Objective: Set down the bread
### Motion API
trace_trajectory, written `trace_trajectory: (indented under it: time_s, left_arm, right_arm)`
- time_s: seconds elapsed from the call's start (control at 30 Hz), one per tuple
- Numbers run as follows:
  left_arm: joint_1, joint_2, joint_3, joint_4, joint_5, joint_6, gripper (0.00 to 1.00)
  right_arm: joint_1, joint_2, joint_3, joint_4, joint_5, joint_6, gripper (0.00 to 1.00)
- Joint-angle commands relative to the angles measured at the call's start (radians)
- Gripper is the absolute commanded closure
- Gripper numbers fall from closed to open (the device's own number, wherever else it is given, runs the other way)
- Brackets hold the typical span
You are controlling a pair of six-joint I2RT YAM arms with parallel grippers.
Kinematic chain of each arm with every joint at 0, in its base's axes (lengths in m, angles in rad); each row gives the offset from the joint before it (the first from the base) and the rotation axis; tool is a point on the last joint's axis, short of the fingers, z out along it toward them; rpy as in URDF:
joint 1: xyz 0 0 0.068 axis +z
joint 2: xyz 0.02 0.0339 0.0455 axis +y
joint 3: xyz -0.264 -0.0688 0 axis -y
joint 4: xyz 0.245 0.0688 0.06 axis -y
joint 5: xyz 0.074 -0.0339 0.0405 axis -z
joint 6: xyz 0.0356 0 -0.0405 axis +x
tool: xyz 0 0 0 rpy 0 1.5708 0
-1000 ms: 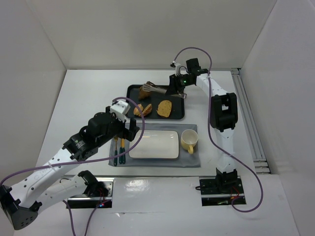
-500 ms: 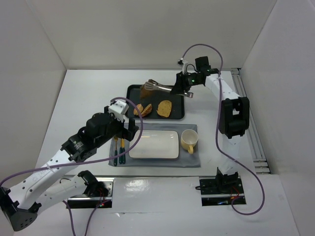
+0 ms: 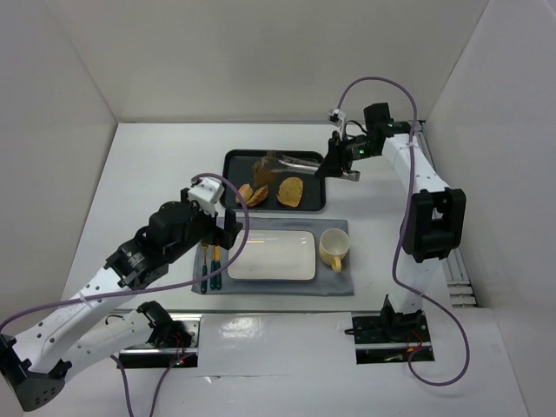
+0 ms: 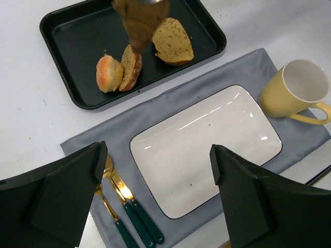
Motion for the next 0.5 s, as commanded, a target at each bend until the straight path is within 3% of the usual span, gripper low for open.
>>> trace_trajectory:
  time_s: [0.0, 0.03, 0.13, 0.47]
  left_arm:
    - [-0.004, -0.019, -0.001, 0.05, -0.016, 0.014, 0.0]
    - [-0.004, -0.028, -0.001, 0.05, -0.016, 0.014, 0.0]
    - [-0.004, -0.037, -0.001, 0.059, -0.025, 0.014, 0.0]
    - [-0.004, -0.067, -0.01, 0.059, -0.072, 0.014, 0.0]
  right_arm:
    - [0.019, -0.047, 0.008, -0.333, -0.072, -0.278, 0.9]
    - [0.03, -0.047, 0.008, -0.375, -0.072, -0.362, 0.9]
    - [0.079, -0.047, -0.044, -0.431, -0.014, -0.408, 0.9]
    - [0.297, -0.104, -0.184, -0.354, 0.246, -0.347, 0.9]
